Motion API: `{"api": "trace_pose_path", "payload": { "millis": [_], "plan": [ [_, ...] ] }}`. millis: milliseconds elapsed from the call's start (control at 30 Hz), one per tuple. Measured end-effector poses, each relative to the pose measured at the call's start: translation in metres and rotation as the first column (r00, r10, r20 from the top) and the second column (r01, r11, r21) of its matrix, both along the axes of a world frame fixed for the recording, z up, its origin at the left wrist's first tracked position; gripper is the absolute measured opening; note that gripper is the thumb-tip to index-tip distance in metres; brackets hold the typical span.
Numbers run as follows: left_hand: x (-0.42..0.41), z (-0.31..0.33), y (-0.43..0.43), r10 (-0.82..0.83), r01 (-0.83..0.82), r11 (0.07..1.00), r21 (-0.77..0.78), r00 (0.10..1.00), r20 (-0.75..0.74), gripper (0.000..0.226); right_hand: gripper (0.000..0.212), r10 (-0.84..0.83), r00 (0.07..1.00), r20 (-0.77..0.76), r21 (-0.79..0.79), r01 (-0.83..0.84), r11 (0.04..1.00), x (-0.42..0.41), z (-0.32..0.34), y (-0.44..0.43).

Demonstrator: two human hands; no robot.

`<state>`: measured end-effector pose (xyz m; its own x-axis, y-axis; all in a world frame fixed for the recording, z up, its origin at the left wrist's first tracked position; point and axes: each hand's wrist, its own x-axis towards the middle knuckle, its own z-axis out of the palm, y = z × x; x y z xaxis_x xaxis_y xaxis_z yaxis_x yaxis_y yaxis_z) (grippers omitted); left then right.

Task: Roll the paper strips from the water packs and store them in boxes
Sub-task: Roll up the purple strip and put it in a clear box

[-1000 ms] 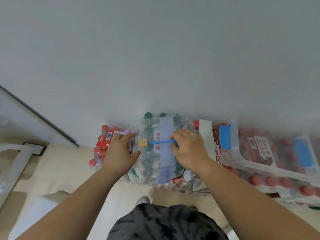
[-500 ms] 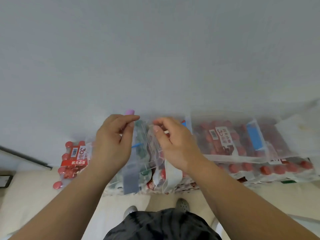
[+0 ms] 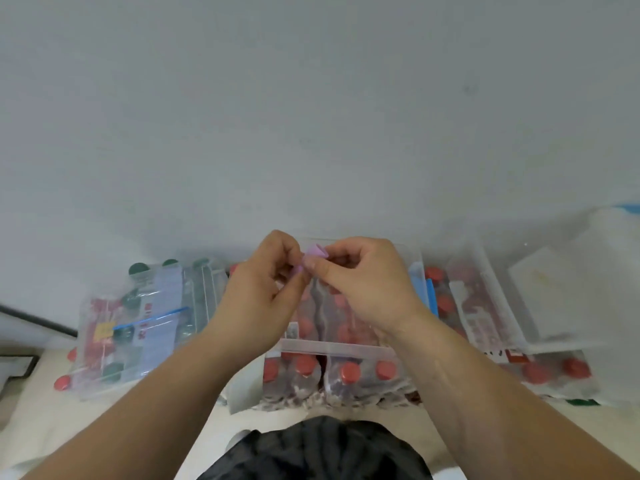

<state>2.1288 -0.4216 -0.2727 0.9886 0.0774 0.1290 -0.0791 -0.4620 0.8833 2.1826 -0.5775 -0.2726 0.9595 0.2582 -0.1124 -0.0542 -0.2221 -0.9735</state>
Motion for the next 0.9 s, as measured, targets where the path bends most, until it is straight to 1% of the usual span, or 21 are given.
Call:
{"api": "trace_pose_path", "payload": {
  "millis": [67,167,233,300,367,400,467,533,600,667,800,900],
  "plan": [
    [0.004,0.001,-0.008,0.035,-0.032,0.997,0.068,0.999,-0.031,0.024,0.007,0.031,1.0,0.002,-0.031,-0.031,0.999,0.007,-0.004,-0.007],
    [0.011,-0.005,-0.003,0.111,-0.095,0.979,0.179,0.99,-0.083,0.021,0.012,0.068,0.997,0.035,-0.17,-0.061,0.984,0.018,-0.02,-0.006],
    [0.012,-0.012,0.007,0.218,-0.197,0.938,0.286,0.975,-0.042,0.021,0.014,0.056,0.998,0.018,-0.249,-0.05,0.967,0.025,-0.036,-0.002],
    [0.011,-0.021,0.02,0.304,-0.277,0.884,0.376,0.953,-0.013,0.026,0.014,0.013,1.0,-0.029,-0.297,-0.021,0.955,0.033,-0.052,0.009],
    [0.012,-0.03,0.03,0.338,-0.273,0.877,0.395,0.935,-0.106,0.036,0.017,0.005,0.997,-0.073,-0.385,-0.033,0.923,0.04,-0.064,0.022],
    [0.013,-0.034,0.033,0.34,-0.256,0.887,0.385,0.925,-0.168,0.04,0.018,0.016,0.996,-0.088,-0.439,-0.053,0.897,0.043,-0.07,0.029],
    [0.013,-0.041,0.036,0.322,-0.234,0.918,0.321,0.912,-0.253,0.039,0.017,0.033,0.994,-0.109,-0.54,-0.087,0.837,0.046,-0.08,0.042],
    [0.012,-0.047,0.038,0.298,-0.239,0.944,0.226,0.914,-0.277,0.037,0.015,0.029,0.99,-0.137,-0.613,-0.108,0.783,0.048,-0.089,0.052],
    [0.012,-0.053,0.042,0.275,-0.241,0.959,0.15,0.917,-0.288,0.04,0.016,0.007,0.984,-0.176,-0.65,-0.122,0.75,0.05,-0.092,0.06],
    [0.011,-0.059,0.047,0.257,-0.237,0.966,0.1,0.922,-0.289,0.042,0.018,-0.036,0.977,-0.21,-0.643,-0.111,0.758,0.052,-0.094,0.069],
    [0.012,-0.064,0.054,0.218,-0.224,0.974,0.013,0.932,-0.289,0.044,0.021,-0.12,0.965,-0.235,-0.569,-0.036,0.822,0.047,-0.098,0.081],
    [0.013,-0.063,0.057,0.196,-0.205,0.979,0.001,0.938,-0.287,0.045,0.025,-0.147,0.959,-0.244,-0.567,-0.018,0.823,0.043,-0.094,0.083]
  ]
}}
